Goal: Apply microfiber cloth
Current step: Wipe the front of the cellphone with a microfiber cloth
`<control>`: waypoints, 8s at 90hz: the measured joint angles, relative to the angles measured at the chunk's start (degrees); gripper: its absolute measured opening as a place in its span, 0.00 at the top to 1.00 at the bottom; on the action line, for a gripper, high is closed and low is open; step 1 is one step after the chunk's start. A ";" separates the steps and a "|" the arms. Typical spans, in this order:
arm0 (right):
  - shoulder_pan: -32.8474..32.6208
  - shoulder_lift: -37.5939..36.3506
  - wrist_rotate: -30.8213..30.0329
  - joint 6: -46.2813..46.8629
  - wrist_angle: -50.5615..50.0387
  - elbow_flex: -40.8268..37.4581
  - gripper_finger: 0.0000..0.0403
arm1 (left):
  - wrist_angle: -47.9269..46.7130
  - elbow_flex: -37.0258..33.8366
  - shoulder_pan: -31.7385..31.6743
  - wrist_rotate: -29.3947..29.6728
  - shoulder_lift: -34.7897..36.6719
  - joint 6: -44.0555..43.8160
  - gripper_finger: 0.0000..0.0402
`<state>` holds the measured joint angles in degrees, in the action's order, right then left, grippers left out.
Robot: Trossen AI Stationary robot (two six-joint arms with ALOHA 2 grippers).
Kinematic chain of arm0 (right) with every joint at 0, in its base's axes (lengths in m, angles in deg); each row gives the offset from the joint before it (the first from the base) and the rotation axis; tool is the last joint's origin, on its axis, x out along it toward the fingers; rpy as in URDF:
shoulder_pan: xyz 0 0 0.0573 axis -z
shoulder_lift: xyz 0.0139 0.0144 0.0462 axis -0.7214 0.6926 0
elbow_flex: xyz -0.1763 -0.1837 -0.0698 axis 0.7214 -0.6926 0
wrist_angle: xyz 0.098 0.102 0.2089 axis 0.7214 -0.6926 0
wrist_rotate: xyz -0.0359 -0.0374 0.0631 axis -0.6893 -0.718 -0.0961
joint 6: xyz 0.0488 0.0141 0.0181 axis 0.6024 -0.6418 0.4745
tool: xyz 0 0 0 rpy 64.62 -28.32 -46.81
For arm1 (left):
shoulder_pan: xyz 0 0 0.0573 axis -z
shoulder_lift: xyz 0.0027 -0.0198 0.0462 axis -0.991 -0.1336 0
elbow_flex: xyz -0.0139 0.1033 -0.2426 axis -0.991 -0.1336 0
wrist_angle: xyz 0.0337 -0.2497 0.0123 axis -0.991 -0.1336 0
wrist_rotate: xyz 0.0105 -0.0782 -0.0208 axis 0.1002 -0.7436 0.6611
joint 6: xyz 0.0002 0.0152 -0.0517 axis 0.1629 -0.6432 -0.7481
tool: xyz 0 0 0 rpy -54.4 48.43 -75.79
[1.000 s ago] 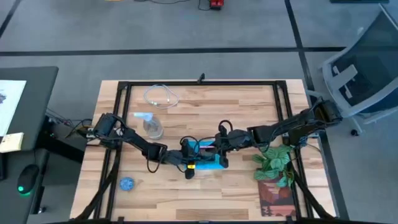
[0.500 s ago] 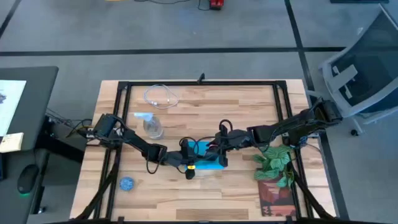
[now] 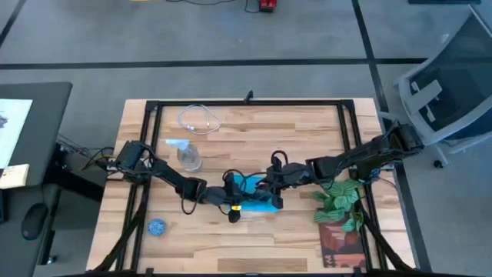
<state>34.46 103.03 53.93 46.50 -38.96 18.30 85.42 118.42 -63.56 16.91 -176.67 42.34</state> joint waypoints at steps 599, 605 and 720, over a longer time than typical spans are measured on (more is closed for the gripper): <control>-13.22 23.97 -44.60 -36.62 30.64 6.00 1.00 | -52.92 14.14 -0.68 -7.72 7.89 -16.78 0.98; -13.25 23.44 -46.25 -39.40 32.23 5.97 1.00 | -52.87 14.14 -0.68 -7.72 7.89 -16.78 0.98; -12.09 22.04 -50.24 -34.03 30.59 6.51 1.00 | -53.23 14.10 -0.52 -7.97 7.83 -16.42 0.98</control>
<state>22.37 125.07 3.68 12.47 -8.37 24.81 32.20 132.52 -64.07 8.94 -168.84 25.92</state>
